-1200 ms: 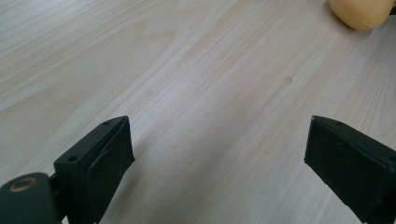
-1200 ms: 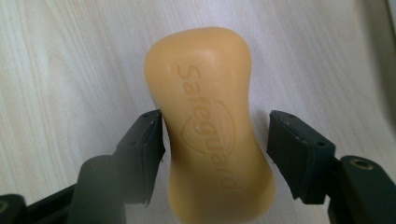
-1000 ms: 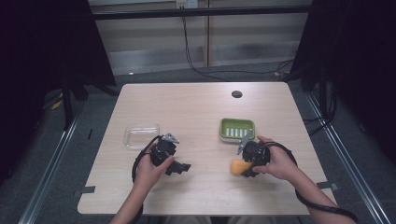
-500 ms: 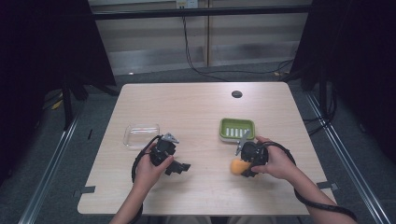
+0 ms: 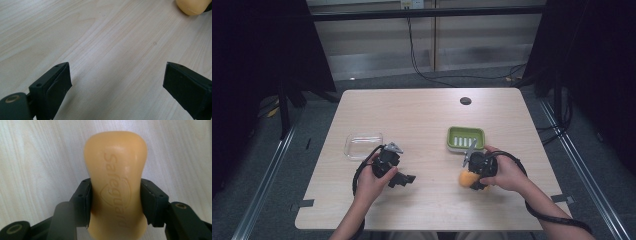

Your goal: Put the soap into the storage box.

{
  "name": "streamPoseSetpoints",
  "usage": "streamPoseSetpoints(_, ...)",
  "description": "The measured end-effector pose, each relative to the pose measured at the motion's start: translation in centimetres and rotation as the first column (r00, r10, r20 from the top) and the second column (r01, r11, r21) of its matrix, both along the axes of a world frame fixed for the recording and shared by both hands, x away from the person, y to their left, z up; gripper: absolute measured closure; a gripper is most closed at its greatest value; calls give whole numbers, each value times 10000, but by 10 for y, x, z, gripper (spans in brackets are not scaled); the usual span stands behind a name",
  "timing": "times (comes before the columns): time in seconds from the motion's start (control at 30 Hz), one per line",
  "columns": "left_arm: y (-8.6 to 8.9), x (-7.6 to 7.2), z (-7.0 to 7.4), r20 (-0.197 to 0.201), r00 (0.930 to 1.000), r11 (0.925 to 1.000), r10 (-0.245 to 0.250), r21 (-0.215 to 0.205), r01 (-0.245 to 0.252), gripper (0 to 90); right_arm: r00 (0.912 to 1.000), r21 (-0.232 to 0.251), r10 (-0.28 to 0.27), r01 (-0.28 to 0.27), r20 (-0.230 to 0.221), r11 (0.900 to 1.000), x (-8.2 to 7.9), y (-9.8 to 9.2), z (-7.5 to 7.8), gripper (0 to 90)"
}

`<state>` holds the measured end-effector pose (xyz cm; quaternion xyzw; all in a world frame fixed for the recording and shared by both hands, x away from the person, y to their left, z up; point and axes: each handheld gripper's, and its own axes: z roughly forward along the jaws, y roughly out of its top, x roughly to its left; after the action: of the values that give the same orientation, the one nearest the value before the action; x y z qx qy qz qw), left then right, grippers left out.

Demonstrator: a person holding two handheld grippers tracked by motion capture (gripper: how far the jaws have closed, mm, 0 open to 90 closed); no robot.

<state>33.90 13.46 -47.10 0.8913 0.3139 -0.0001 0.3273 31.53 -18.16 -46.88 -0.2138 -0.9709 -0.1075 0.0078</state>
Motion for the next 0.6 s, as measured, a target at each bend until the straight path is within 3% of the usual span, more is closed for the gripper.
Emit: streamPoseSetpoints(0.6,-2,0,-1,77,10000,10000,46,22,-46,77,9995,41,28,-26,-321,10000,2,-1,8,500)
